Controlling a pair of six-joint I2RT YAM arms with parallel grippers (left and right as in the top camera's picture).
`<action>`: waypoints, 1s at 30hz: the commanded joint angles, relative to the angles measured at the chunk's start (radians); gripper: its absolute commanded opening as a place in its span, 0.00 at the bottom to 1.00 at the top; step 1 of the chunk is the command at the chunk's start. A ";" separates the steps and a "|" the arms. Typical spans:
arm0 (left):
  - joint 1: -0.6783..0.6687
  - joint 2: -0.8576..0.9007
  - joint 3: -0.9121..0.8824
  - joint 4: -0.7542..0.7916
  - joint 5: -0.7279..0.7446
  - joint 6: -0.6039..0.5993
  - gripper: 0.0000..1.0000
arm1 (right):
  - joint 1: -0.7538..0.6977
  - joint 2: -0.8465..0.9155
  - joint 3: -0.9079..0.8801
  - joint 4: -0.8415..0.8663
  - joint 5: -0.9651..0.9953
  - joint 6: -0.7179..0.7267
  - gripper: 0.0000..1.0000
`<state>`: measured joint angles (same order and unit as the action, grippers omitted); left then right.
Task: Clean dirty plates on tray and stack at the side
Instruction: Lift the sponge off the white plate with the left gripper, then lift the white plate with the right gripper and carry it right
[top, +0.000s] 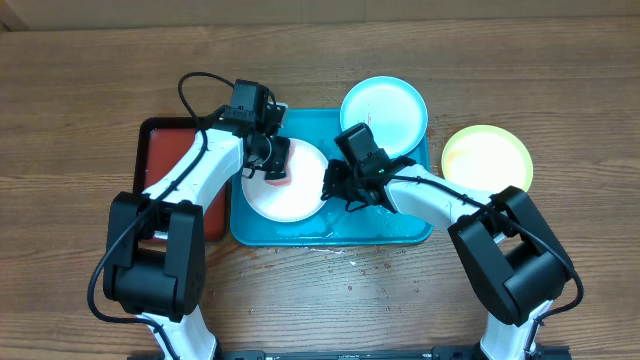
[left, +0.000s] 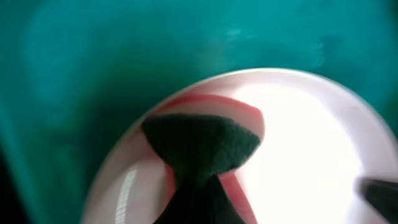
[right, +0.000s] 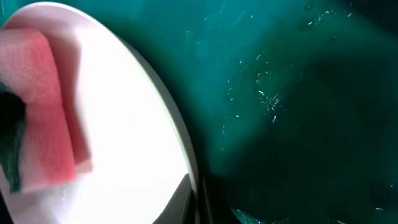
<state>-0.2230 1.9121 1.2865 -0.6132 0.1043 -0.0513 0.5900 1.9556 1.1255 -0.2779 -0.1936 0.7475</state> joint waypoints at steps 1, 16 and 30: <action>0.004 -0.001 0.100 -0.066 -0.208 -0.101 0.04 | -0.002 0.003 0.016 0.003 0.009 0.007 0.04; 0.008 0.000 0.576 -0.523 -0.200 -0.121 0.04 | -0.002 -0.040 0.105 -0.169 0.022 -0.024 0.04; 0.007 0.117 0.522 -0.570 -0.058 -0.121 0.04 | 0.020 -0.330 0.192 -0.541 0.467 -0.109 0.04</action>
<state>-0.2203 1.9774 1.8233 -1.1824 -0.0196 -0.1589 0.5934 1.7134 1.2888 -0.7780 0.0322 0.6518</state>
